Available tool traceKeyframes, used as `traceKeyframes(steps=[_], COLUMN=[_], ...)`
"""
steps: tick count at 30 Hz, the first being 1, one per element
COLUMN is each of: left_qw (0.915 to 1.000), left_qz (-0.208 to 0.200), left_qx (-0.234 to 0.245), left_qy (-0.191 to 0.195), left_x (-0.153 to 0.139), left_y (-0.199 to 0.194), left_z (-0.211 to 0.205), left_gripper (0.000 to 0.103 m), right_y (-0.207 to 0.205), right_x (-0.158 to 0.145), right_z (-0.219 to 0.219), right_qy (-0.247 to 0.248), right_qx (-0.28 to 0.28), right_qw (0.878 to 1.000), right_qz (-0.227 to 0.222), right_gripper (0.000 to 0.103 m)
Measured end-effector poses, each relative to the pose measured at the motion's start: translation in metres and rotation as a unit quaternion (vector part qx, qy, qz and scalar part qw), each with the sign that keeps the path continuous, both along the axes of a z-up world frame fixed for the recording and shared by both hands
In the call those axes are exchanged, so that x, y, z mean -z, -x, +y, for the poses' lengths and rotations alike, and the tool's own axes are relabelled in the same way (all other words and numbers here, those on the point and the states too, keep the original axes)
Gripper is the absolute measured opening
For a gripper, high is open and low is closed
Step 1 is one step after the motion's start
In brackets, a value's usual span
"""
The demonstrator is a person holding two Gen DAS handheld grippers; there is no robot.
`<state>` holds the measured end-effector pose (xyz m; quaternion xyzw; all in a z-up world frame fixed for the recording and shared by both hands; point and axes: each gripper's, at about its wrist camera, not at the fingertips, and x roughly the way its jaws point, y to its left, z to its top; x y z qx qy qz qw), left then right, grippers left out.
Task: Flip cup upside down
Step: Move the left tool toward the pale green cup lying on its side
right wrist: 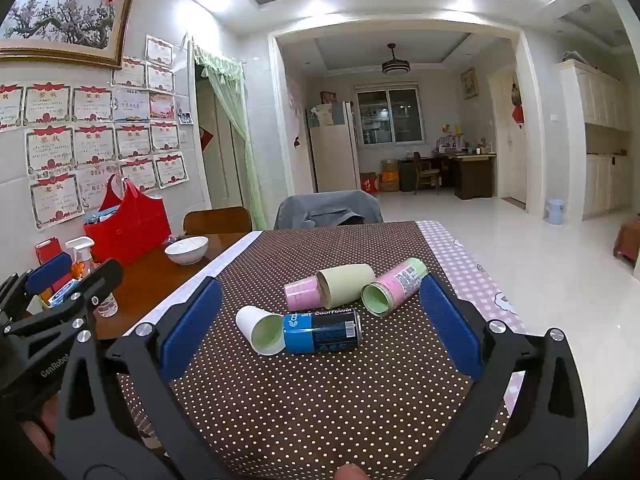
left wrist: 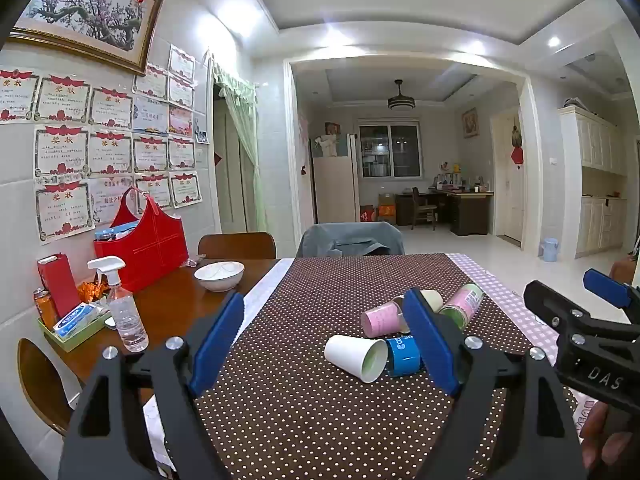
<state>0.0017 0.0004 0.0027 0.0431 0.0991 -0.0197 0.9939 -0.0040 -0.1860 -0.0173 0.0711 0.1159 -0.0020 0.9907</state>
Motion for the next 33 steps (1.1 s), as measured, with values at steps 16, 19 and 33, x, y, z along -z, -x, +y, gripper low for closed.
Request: traceKeyframes(steps=[16, 19, 33], left_qw=[1.0, 1.0, 0.9995], left_qz=[0.0, -0.001, 0.024], left_qx=[0.0, 0.0, 0.009], left_qy=[0.0, 0.001, -0.017], left_x=[0.0, -0.001, 0.004], left_y=[0.0, 0.0, -0.043], left_z=[0.0, 0.0, -0.005], left_gripper=[0.081, 0.081, 0.081], right_y=[0.003, -0.004, -0.042], right_x=[-0.004, 0.004, 0.005], right_z=[0.005, -0.002, 0.0], right_qy=[0.0, 0.001, 0.02], right_qx=[0.001, 0.001, 0.006], right_qw=[1.0, 1.0, 0.999], right_qz=[0.001, 0.001, 0.033], right_gripper=[0.097, 0.097, 0.097])
